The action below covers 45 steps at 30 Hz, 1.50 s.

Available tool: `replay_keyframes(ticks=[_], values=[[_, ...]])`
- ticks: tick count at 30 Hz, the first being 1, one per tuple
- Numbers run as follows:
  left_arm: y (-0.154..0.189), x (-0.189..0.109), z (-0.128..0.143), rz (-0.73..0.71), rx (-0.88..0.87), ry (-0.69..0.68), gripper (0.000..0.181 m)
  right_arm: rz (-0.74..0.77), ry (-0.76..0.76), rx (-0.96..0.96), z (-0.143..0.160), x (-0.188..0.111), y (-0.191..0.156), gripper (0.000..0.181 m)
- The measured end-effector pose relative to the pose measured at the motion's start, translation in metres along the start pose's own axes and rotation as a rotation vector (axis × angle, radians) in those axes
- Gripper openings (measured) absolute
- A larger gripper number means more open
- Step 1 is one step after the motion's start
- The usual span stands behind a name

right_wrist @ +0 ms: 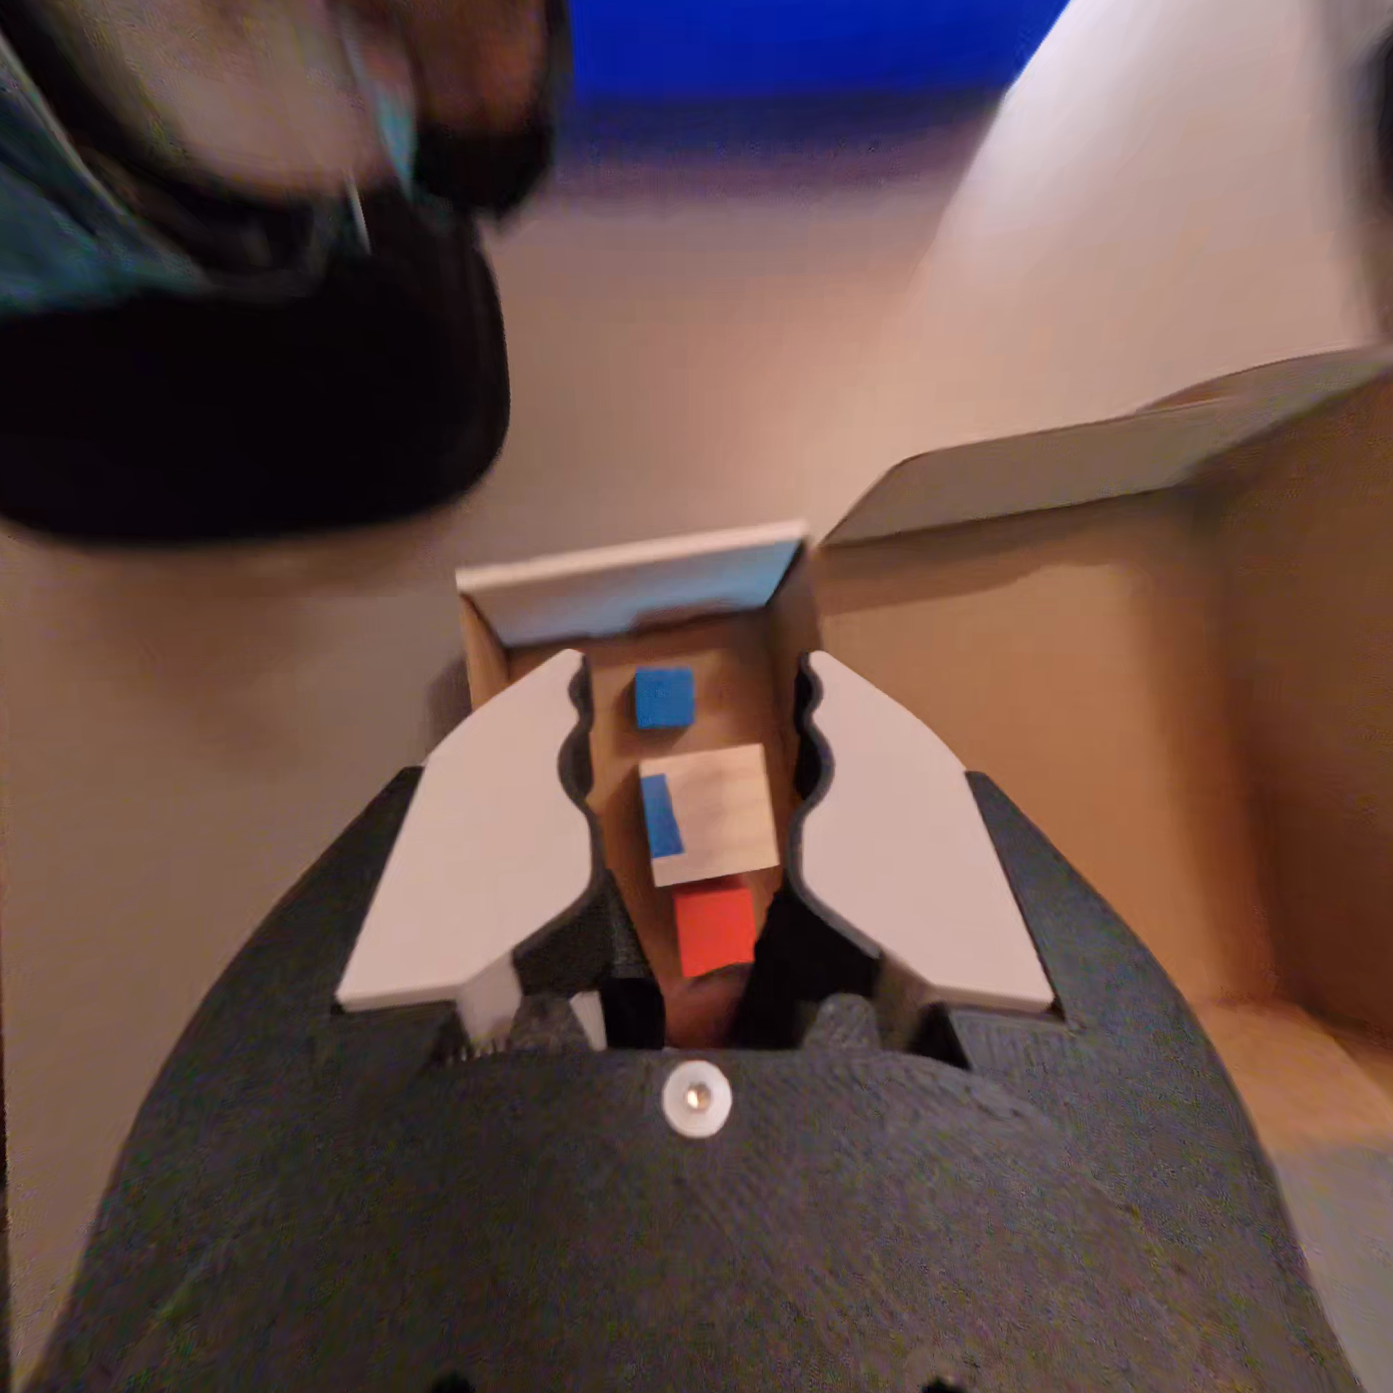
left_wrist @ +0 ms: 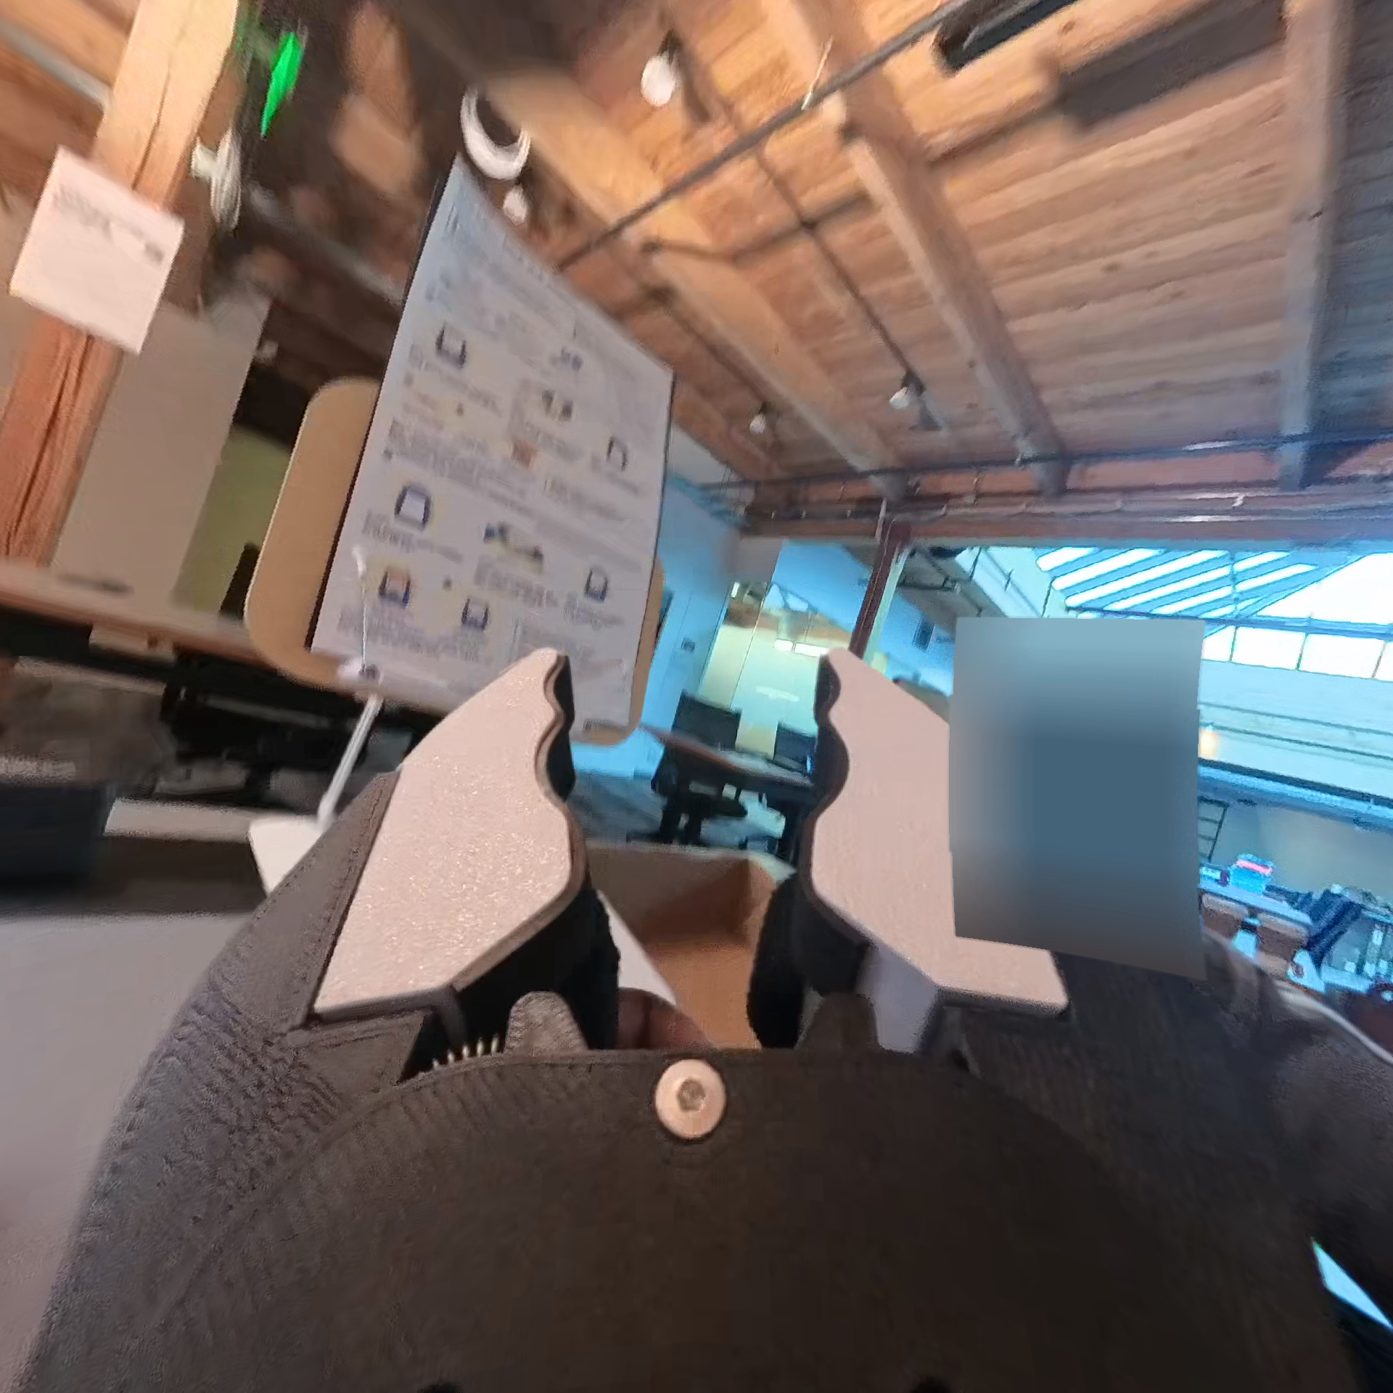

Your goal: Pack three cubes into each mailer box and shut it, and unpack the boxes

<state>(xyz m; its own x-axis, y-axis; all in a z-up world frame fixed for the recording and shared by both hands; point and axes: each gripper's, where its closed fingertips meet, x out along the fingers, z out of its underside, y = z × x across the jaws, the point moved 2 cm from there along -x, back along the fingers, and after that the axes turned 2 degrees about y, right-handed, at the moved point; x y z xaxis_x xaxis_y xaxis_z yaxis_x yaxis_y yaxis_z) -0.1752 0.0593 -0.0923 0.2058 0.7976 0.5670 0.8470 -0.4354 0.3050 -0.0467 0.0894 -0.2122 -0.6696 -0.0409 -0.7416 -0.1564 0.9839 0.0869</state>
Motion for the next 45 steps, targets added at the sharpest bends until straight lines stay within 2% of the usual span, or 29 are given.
replay_keyframes(ticks=[1, 3, 4, 5, 6, 7, 8, 11, 13, 17, 21, 31, 39, 45], values=[[-0.006, 0.002, 0.008, -0.029, -0.017, -0.051, 0.056, 0.042, 0.136, 0.041, -0.010, -0.017, 0.008, 0.057], [-0.016, 0.003, 0.024, -0.069, -0.033, -0.148, 0.046, 0.157, 0.409, 0.145, -0.020, -0.060, 0.031, 0.063], [-0.021, 0.004, 0.031, -0.087, -0.023, -0.191, 0.038, 0.210, 0.544, 0.203, -0.020, -0.083, 0.043, 0.057], [-0.029, 0.004, 0.038, -0.110, 0.004, -0.240, 0.030, 0.268, 0.666, 0.277, -0.014, -0.104, 0.057, 0.046], [-0.036, 0.005, 0.048, -0.135, 0.040, -0.299, 0.025, 0.324, 0.762, 0.361, -0.003, -0.123, 0.071, 0.028], [-0.044, 0.006, 0.058, -0.156, 0.068, -0.366, 0.022, 0.363, 0.823, 0.450, 0.013, -0.136, 0.083, 0.011], [-0.048, 0.007, 0.070, -0.158, 0.074, -0.442, 0.019, 0.376, 0.849, 0.530, 0.030, -0.141, 0.092, 0.002], [-0.047, 0.006, 0.109, -0.089, -0.011, -0.656, 0.015, 0.345, 0.807, 0.665, 0.073, -0.124, 0.106, 0.001], [-0.049, 0.005, 0.130, -0.060, -0.046, -0.751, 0.012, 0.291, 0.772, 0.748, 0.089, -0.105, 0.112, 0.001], [-0.052, 0.006, 0.149, -0.038, -0.056, -0.817, 0.011, 0.186, 0.647, 0.791, 0.098, -0.072, 0.110, 0.001], [-0.040, 0.008, 0.161, 0.036, -0.075, -0.870, 0.008, 0.170, 0.602, 0.705, 0.091, -0.062, 0.102, 0.000], [-0.020, 0.008, 0.147, 0.147, 0.052, -0.827, 0.004, 0.131, 0.625, 0.587, 0.078, -0.074, 0.085, 0.000], [-0.002, -0.007, 0.137, 0.173, 0.272, -0.819, 0.001, 0.255, 0.507, 0.470, 0.072, -0.078, 0.064, 0.000], [0.013, -0.025, 0.135, 0.211, 0.402, -0.830, 0.002, 0.315, 0.435, 0.416, 0.078, -0.077, 0.038, 0.000]])
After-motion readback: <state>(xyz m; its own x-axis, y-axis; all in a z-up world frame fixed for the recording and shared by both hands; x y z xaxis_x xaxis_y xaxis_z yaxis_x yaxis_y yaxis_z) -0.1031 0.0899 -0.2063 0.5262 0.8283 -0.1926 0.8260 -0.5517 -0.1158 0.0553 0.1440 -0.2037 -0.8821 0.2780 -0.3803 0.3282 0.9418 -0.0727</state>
